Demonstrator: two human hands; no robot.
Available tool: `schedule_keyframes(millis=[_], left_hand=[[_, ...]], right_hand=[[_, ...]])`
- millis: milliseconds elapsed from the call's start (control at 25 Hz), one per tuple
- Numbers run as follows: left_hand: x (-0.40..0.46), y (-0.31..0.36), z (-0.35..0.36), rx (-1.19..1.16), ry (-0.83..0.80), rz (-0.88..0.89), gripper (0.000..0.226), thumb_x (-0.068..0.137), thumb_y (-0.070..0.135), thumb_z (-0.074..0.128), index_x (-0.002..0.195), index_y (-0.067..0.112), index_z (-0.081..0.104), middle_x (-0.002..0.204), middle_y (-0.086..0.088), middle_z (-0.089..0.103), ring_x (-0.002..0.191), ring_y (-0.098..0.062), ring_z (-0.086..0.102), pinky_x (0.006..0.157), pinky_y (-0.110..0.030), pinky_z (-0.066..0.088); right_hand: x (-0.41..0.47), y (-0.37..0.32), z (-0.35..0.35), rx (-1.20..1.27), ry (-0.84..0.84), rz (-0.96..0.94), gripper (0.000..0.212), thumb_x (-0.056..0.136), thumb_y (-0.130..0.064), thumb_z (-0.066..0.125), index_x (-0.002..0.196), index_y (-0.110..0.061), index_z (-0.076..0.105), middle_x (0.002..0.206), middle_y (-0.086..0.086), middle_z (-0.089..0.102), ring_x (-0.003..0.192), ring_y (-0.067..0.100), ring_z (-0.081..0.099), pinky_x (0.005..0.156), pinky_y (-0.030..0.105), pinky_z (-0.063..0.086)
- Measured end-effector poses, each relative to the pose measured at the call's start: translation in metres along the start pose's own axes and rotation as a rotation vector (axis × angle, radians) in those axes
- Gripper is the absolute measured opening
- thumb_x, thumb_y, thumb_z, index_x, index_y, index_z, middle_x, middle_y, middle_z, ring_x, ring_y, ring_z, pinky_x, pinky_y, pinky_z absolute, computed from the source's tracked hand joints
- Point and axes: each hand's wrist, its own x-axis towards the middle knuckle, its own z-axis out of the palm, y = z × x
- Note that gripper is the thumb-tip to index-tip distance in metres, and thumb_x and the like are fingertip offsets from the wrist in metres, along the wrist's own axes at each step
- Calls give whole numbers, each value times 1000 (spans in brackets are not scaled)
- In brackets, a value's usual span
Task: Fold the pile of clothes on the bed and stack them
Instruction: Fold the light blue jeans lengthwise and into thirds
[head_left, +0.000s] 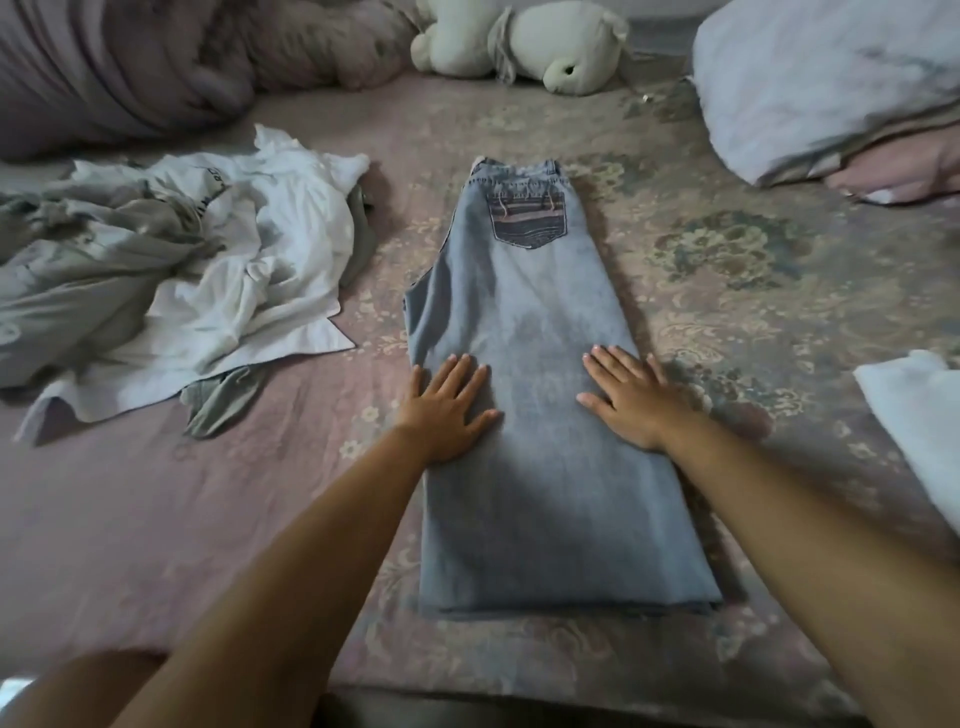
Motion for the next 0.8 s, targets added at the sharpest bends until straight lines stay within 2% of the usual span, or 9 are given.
schedule_keyframes(millis=[80,120,160,240,320,400,600,720,800], left_hand=[[-28,19,-2,19,-17,126,81,86,73,6,152,26,-2,160,-2,-4,147,-22,-3,117,-53,2],[-51,31,1,-3,-11,218,88,81,77,0,152,25,-1,160,-4,-2,147,-24,1,116,-56,7],[-77,42,9,0,28,302,93,79,79,1,152,22,5,159,-7,5,146,-26,10,112,-61,16],[-125,56,32,69,134,451,99,77,82,19,151,17,21,155,-14,23,141,-33,26,103,-67,27],[-144,53,43,120,146,493,102,74,82,31,151,15,23,153,-17,27,140,-35,27,105,-68,25],[-143,47,39,115,201,503,90,80,71,37,148,14,28,150,-17,34,138,-33,33,100,-66,35],[-149,34,34,134,200,635,54,84,16,35,135,2,37,134,-22,53,122,-36,53,91,-54,49],[-158,27,25,167,113,609,58,73,4,29,125,-5,53,124,-26,59,114,-39,59,83,-52,53],[-169,32,13,157,61,611,62,70,1,27,123,-6,58,125,-26,58,115,-38,58,86,-50,53]], right_hand=[[-25,-5,-3,-91,24,-167,92,76,-77,-13,152,-25,-3,160,-1,-10,146,15,-10,115,41,-9],[-49,-10,3,-102,38,-285,96,72,-78,-17,151,-25,-5,159,2,-10,147,18,-7,115,39,-9],[-77,-17,13,-137,43,-388,93,78,-78,-10,152,-22,-1,159,6,-3,147,21,2,116,40,-5],[-136,-22,39,-235,134,-564,90,86,-78,14,150,-15,24,154,14,21,142,29,23,109,49,13],[-165,-11,51,-257,139,-599,93,84,-79,23,144,-9,37,149,19,31,138,32,28,105,50,21],[-167,2,49,-227,136,-610,86,88,-73,30,143,-8,35,148,20,35,137,32,31,110,45,19],[-160,10,55,-253,189,-655,64,88,-36,41,143,-3,32,140,22,47,130,35,44,114,41,15],[-163,7,51,-182,261,-662,54,83,-24,40,132,-2,39,130,19,57,125,33,49,113,38,16],[-175,3,44,-102,192,-661,52,83,-24,39,132,-5,41,131,13,58,128,23,41,112,33,20]])
